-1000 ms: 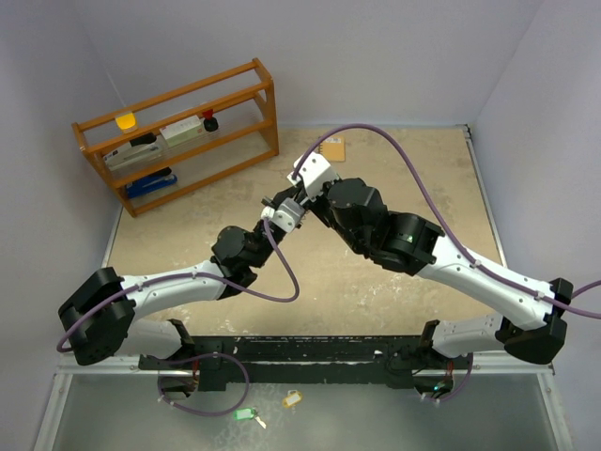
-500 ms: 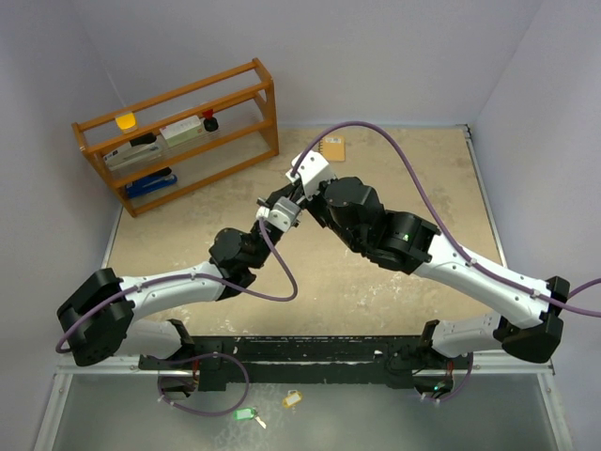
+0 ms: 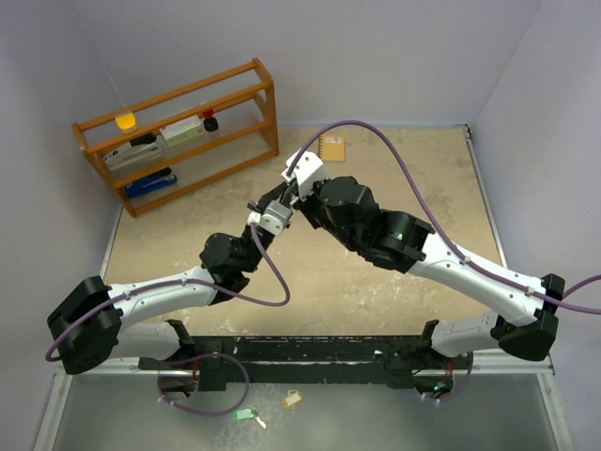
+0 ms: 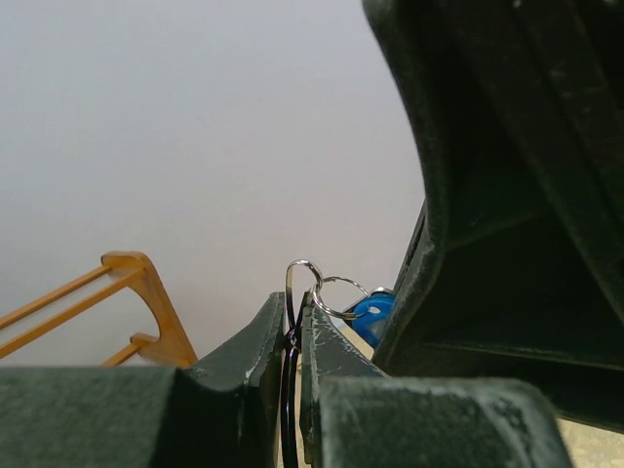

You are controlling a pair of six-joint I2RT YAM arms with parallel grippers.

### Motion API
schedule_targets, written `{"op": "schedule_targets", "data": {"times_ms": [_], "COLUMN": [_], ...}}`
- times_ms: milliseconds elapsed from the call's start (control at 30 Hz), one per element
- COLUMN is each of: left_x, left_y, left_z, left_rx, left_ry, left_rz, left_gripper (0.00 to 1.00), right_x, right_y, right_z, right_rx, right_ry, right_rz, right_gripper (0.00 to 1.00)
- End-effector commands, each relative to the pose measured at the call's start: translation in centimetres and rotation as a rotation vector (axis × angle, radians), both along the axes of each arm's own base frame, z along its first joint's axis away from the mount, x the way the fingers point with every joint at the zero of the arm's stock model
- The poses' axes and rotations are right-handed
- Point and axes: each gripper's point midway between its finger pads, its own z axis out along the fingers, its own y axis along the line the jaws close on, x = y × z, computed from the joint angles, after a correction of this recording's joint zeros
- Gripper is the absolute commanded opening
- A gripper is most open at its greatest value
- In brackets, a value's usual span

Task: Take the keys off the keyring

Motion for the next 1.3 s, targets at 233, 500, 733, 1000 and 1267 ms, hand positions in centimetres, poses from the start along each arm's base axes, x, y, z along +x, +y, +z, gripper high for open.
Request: {"op": "schedule_targets", "data": {"times_ms": [233,500,733,1000,1267], "left_x": [-2.3,-5.3,-6.6,-7.3,-8.1], "left_y": [9.3,11.6,12.4,12.0,15.6], "left_z": [8.1,11.0,11.7,13.3,14.9], "left_rx": [-0.307,-0.459,-0.479,-0.421,-0.467], "left_ry": [-0.178,-0.272,-0.312,-0.353,-0.389], "left_rz": [0.202,0.123,0.095,0.084,0.208], "left_gripper": [0.0,0.0,0.0,0.0,0.0], "right_x": [-2.7,-3.2,-3.3,-2.9,-1.5], "right_y": [0.5,1.1,0.9,-0.1,-2.9], "right_z": [-3.6,-5.4,-6.4,-7.2,-8.1], "right_rx": [-0.046,-0.06,-0.095,-0.142,-0.194], "right_ry": [0.159,0.207,0.228,0.244,0.245], "right_rz": [0.09,0.117,0.115,0.06,-0.081], "right_gripper": [0.0,0.0,0.0,0.0,0.0]}}
